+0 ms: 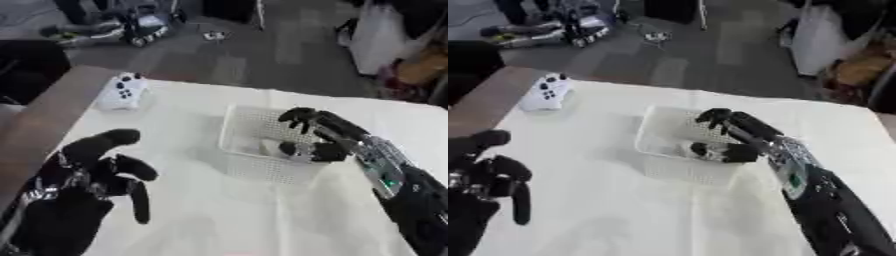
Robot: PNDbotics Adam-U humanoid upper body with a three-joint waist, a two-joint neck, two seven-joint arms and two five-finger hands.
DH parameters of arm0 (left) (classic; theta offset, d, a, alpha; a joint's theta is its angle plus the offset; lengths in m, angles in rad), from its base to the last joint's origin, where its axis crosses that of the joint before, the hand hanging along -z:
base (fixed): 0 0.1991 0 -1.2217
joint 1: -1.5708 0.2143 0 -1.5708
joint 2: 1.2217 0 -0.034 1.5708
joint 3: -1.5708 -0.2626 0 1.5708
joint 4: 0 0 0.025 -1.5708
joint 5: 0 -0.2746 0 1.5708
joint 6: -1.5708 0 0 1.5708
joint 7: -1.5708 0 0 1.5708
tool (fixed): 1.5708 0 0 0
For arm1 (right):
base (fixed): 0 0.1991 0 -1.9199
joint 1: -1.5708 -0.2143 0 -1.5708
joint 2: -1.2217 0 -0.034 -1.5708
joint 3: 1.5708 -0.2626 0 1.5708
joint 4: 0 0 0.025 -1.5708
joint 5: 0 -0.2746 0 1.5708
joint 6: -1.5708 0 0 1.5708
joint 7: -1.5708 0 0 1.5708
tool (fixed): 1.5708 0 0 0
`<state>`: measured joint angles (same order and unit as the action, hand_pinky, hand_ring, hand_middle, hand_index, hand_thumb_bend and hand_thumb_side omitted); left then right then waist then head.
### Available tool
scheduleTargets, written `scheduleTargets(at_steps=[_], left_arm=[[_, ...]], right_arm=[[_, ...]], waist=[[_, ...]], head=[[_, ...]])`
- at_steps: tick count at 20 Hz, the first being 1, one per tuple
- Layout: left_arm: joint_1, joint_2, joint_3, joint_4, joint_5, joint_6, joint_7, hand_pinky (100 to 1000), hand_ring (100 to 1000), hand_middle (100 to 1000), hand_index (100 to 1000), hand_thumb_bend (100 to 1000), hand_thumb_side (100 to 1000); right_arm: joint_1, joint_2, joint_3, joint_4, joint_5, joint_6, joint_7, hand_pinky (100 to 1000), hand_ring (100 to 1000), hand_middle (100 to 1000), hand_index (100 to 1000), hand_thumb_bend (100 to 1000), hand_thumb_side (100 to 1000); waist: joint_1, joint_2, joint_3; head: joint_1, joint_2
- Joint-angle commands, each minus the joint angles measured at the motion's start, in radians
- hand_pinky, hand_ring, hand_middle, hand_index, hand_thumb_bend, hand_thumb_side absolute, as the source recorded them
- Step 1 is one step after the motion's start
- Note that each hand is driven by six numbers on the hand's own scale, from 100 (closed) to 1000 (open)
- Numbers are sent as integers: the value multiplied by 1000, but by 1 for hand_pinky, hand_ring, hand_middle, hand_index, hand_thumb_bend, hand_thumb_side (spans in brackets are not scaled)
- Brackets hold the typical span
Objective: Pick up objects on the table and place them in the box.
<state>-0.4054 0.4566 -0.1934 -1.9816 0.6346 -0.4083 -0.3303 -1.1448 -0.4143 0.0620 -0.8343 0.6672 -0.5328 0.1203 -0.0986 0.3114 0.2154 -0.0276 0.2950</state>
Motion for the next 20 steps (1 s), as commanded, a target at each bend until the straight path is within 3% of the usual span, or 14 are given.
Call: scheduleTargets(at_steps=[1,2,3,4,5,6,9,10,11,12,13,16,20], left_arm=[[11,33,4,-18,-16,1,4,407,742,868,890,514,917],[19,36,4,-18,-21,0,5,406,742,868,891,510,920],[27,40,4,-18,-26,0,7,406,742,868,890,510,920],[38,45,5,-18,-30,-1,10,406,742,869,890,508,921],[46,48,5,-18,-33,-2,13,406,742,869,891,508,921],[53,51,5,-18,-36,-2,14,405,742,869,891,505,923],[82,65,6,-18,-44,-2,19,405,742,869,890,501,924],[89,69,6,-18,-46,-2,20,405,742,869,890,501,923],[95,72,6,-18,-47,-2,21,406,742,869,890,501,921],[99,74,6,-18,-46,-2,22,407,742,868,889,503,918],[104,77,7,-18,-45,-2,23,407,742,868,889,503,917],[123,83,7,-18,-41,1,24,407,741,868,889,501,917],[133,83,8,-18,-38,4,18,408,741,868,888,500,915]], right_arm=[[2,-78,7,-129,-133,33,-32,531,689,816,866,582,1000],[8,-96,11,-167,-172,48,-36,488,658,768,831,554,1000],[14,-117,12,-209,-212,62,-42,505,671,785,843,567,1000],[23,-142,9,-254,-259,74,-53,436,623,746,805,538,1000],[32,-162,9,-293,-304,87,-60,457,636,753,813,541,1000],[39,-179,6,-329,-349,99,-69,354,581,709,783,520,1000],[73,-243,-23,-457,-549,115,-144,253,500,619,726,461,1000],[89,-258,-31,-499,-621,119,-173,203,457,569,683,375,1000],[110,-272,-42,-544,-690,118,-207,176,425,533,654,346,1000],[133,-284,-51,-590,-746,115,-238,100,359,477,601,379,1000],[170,-291,-65,-645,-790,105,-272,100,342,460,589,273,1000],[324,-257,-91,-815,-856,95,-355,100,265,376,538,201,1000],[568,-128,-91,-1057,-864,112,-413,100,208,329,505,165,1000]], waist=[[7,-36,-12],[7,-41,-19],[8,-47,-26],[9,-57,-35],[9,-62,-41],[10,-69,-47],[11,-98,-70],[11,-106,-75],[12,-115,-79],[12,-121,-82],[12,-130,-85],[12,-160,-88],[18,-176,-88]], head=[[37,-58],[43,-72],[49,-87],[55,-103],[58,-112],[61,-124],[57,-154],[56,-158],[56,-161],[57,-164],[61,-164],[65,-161],[89,-184]])
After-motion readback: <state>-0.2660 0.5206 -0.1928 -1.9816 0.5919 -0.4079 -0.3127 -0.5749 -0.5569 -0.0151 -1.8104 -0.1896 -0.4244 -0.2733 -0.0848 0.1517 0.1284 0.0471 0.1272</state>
